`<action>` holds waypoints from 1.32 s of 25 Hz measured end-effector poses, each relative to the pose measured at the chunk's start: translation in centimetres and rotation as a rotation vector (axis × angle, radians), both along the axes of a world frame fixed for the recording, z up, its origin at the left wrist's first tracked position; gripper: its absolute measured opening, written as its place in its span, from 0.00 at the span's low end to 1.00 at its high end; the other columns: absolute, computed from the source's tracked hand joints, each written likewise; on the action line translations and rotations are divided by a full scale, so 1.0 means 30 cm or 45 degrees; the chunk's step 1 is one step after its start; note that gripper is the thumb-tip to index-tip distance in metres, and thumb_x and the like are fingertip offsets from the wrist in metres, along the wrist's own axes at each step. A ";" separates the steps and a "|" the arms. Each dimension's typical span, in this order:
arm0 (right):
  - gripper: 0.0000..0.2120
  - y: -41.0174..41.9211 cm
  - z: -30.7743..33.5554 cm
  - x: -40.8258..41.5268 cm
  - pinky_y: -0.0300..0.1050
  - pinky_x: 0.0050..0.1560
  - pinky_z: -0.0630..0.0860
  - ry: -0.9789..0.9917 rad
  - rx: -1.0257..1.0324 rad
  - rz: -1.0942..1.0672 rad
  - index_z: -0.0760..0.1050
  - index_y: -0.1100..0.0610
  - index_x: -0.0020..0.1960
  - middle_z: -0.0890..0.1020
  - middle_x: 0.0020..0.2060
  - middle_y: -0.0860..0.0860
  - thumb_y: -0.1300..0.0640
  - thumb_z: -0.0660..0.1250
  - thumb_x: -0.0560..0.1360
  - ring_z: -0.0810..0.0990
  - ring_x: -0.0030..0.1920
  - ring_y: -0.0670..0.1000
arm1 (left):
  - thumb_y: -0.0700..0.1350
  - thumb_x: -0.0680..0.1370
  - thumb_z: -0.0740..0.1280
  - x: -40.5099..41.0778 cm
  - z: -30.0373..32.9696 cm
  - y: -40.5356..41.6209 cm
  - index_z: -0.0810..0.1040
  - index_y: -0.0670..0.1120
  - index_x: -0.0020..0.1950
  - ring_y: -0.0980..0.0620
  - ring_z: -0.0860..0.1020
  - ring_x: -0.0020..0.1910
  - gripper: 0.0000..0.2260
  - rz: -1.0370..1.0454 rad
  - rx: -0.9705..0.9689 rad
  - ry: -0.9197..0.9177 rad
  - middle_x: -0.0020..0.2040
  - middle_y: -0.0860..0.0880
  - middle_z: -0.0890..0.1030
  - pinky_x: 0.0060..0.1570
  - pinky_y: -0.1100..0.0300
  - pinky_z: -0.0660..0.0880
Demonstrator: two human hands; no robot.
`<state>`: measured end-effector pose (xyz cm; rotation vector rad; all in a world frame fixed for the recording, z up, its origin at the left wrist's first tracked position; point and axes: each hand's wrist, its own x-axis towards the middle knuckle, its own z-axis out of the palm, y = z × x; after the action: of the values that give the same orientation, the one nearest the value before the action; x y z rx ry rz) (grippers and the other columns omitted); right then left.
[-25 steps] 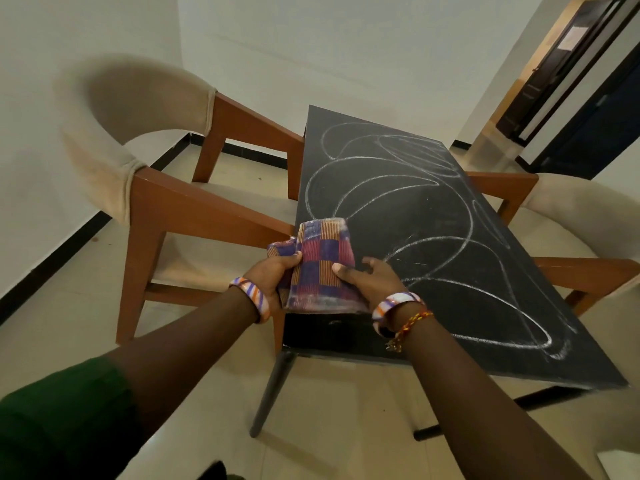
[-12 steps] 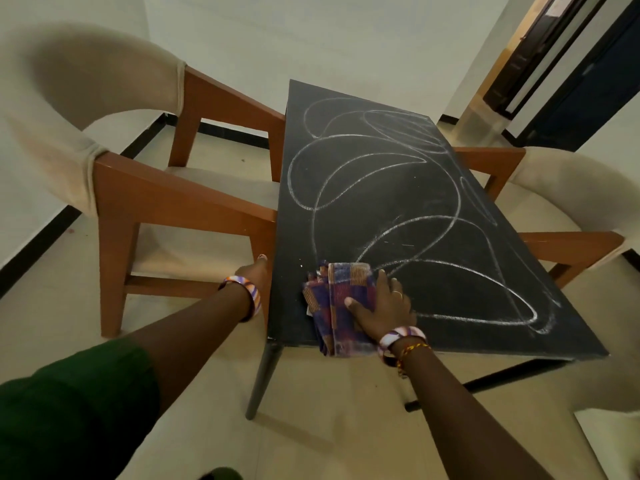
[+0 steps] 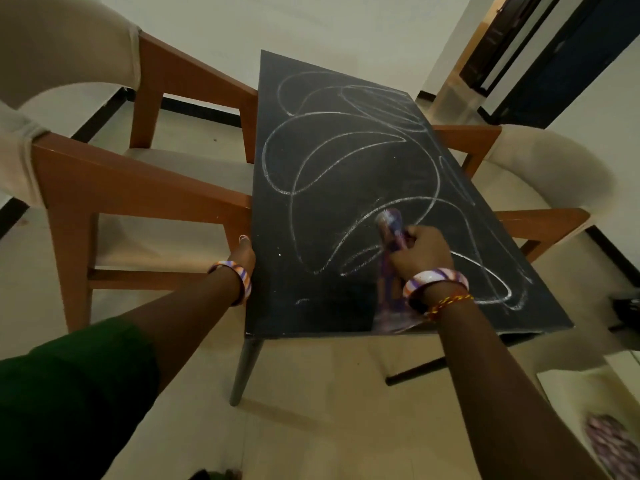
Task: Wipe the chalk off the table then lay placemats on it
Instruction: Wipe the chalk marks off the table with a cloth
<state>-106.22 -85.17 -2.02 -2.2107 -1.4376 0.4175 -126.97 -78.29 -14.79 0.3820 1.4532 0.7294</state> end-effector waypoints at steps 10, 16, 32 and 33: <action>0.24 -0.008 -0.287 -0.303 0.54 0.66 0.66 -0.336 -0.403 0.592 0.68 0.54 0.68 0.68 0.67 0.57 0.42 0.61 0.77 0.65 0.67 0.59 | 0.66 0.78 0.44 0.026 -0.033 -0.012 0.61 0.40 0.74 0.42 0.67 0.68 0.36 -0.058 0.032 0.237 0.71 0.40 0.67 0.69 0.49 0.63; 0.31 -0.015 -0.430 -0.090 0.77 0.64 0.38 -0.528 -0.418 0.322 0.39 0.38 0.75 0.42 0.77 0.45 0.32 0.43 0.76 0.38 0.75 0.61 | 0.61 0.81 0.43 0.036 -0.018 -0.021 0.71 0.46 0.41 0.53 0.69 0.35 0.26 -0.143 0.131 0.478 0.37 0.46 0.70 0.35 0.64 0.63; 0.26 -0.024 -0.430 0.077 0.74 0.67 0.41 -0.423 -0.422 0.010 0.44 0.39 0.76 0.46 0.77 0.46 0.39 0.45 0.80 0.43 0.76 0.58 | 0.60 0.81 0.43 0.042 0.007 -0.047 0.70 0.36 0.66 0.54 0.69 0.37 0.31 -0.129 0.181 0.440 0.38 0.48 0.71 0.49 0.58 0.62; 0.26 -0.026 -0.420 0.121 0.74 0.67 0.42 -0.377 -0.460 -0.115 0.43 0.40 0.76 0.45 0.77 0.47 0.39 0.45 0.80 0.43 0.76 0.59 | 0.60 0.81 0.43 0.041 0.005 -0.043 0.70 0.36 0.65 0.55 0.67 0.34 0.31 -0.125 0.181 0.454 0.36 0.49 0.69 0.49 0.58 0.62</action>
<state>-102.59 -85.95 -14.61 -2.7106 -1.4948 0.3521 -125.72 -79.59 -14.64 0.7164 1.7063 0.7113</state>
